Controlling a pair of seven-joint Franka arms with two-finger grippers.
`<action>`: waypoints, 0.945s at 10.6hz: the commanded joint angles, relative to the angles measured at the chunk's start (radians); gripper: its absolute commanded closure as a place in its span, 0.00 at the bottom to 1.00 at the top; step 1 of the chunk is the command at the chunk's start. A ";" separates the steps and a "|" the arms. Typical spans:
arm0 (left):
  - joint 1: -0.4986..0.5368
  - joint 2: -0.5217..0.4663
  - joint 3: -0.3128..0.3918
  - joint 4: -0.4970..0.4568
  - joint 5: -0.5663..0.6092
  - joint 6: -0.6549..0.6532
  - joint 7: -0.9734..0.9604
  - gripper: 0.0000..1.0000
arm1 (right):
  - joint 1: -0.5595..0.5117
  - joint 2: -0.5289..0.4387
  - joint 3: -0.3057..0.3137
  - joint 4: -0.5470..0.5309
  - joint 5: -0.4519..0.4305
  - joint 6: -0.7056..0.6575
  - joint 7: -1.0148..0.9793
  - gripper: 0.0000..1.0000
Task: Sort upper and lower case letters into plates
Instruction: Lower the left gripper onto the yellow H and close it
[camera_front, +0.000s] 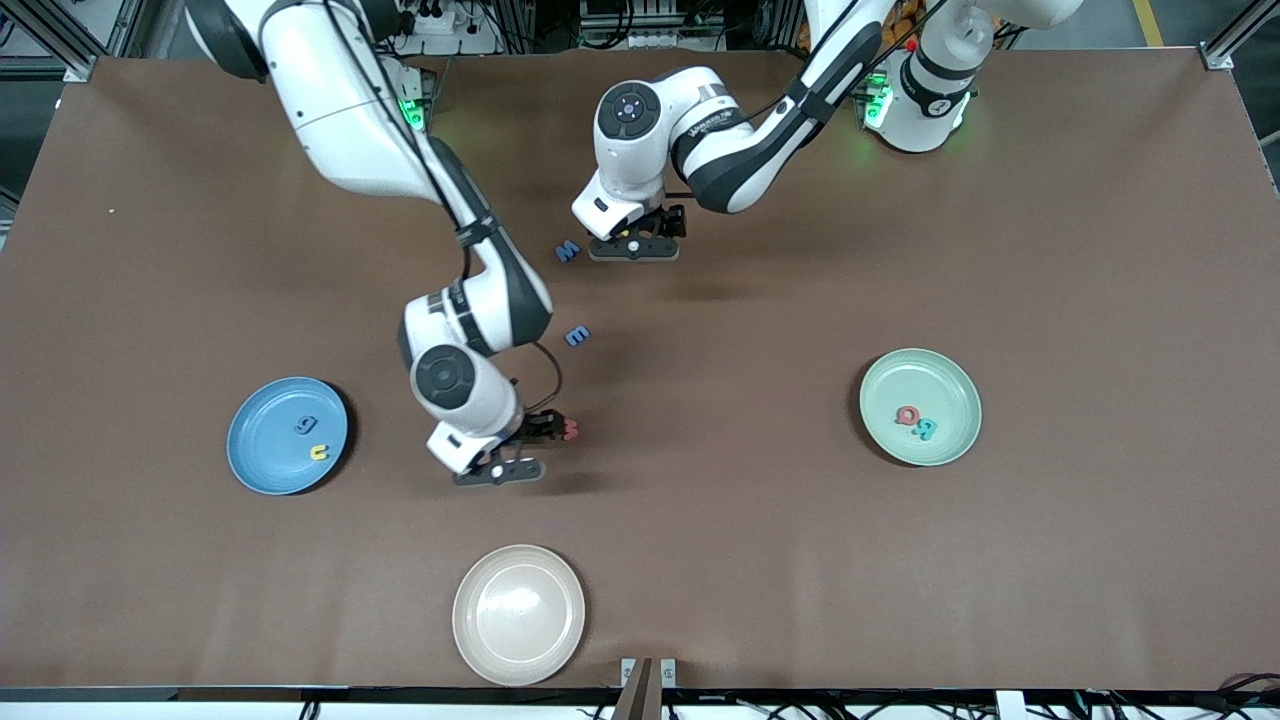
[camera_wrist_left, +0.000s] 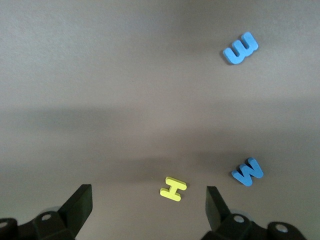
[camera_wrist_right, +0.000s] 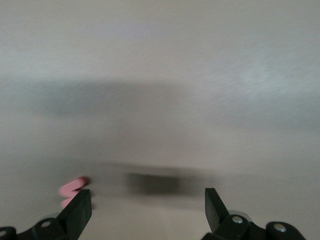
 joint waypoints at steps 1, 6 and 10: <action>-0.030 0.035 0.000 -0.009 0.059 0.058 -0.102 0.00 | -0.024 -0.002 0.009 0.009 -0.013 -0.020 -0.045 0.00; -0.071 0.123 -0.005 -0.029 0.223 0.170 -0.291 0.00 | -0.058 -0.006 0.006 0.005 -0.013 -0.031 -0.094 0.00; -0.080 0.131 -0.005 -0.106 0.329 0.270 -0.336 0.06 | -0.076 -0.006 0.006 0.005 -0.013 -0.046 -0.130 0.00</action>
